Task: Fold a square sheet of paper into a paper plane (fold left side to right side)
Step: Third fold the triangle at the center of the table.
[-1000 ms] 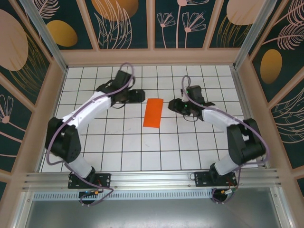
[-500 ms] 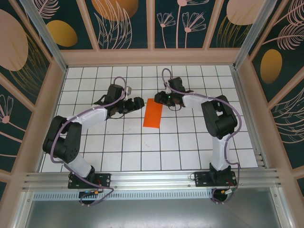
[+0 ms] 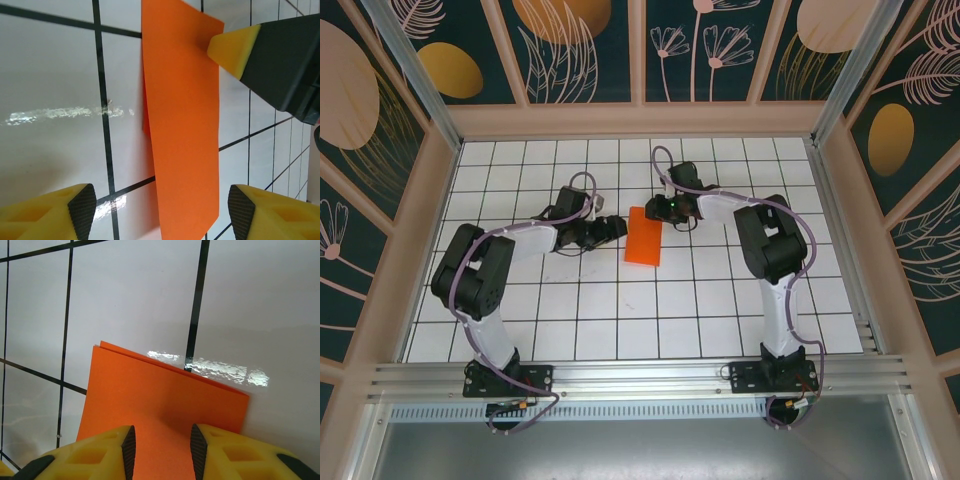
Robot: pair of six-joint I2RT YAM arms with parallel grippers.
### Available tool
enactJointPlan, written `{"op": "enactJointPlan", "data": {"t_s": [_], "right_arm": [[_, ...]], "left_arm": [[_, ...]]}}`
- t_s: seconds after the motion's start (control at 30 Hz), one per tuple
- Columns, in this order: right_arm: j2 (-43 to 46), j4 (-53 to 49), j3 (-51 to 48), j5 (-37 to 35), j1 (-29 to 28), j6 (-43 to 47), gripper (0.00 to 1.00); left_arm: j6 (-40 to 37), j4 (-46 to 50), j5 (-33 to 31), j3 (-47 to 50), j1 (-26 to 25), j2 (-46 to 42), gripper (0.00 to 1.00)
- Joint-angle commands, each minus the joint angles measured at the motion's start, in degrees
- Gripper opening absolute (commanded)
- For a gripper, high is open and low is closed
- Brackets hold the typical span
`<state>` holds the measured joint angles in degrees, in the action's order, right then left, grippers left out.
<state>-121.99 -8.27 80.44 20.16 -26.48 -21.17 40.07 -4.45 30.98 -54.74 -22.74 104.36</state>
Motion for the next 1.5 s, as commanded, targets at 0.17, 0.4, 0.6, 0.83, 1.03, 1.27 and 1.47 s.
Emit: {"op": "enactJointPlan", "data": {"t_s": [0.17,0.4,0.6,0.83,1.03,1.27,1.47], "right_arm": [[-2.3,-2.87,0.24,0.29,-0.24,2.01,0.37],[-1.9,-1.94,-0.54,1.11,-0.31,1.57,0.36],[-1.7,-1.24,-0.9,1.88,-0.34,1.4,0.36],[-1.63,-0.96,-1.08,2.06,-0.41,1.24,0.36],[-1.61,-0.54,-1.25,2.29,-0.43,1.22,0.36],[-0.34,1.06,-2.55,2.2,-0.31,1.39,0.37],[3.62,5.2,-5.2,2.91,0.61,1.39,0.4]], "left_arm": [[2.62,-4.52,4.25,-3.24,-0.45,3.69,0.67],[3.06,-4.51,4.43,-4.57,-0.99,6.39,0.67],[3.35,-4.56,4.96,-5.79,-1.86,8.27,0.67],[4.07,-5.23,5.85,-6.86,-3.3,10.18,0.63],[3.93,-4.34,5.34,-7.75,-3.88,10.42,0.57],[3.61,-3.18,3.64,-7.51,-3.89,9.12,0.45],[4.47,-3.98,3.24,-5.85,-4.07,8.39,0.25]]}}
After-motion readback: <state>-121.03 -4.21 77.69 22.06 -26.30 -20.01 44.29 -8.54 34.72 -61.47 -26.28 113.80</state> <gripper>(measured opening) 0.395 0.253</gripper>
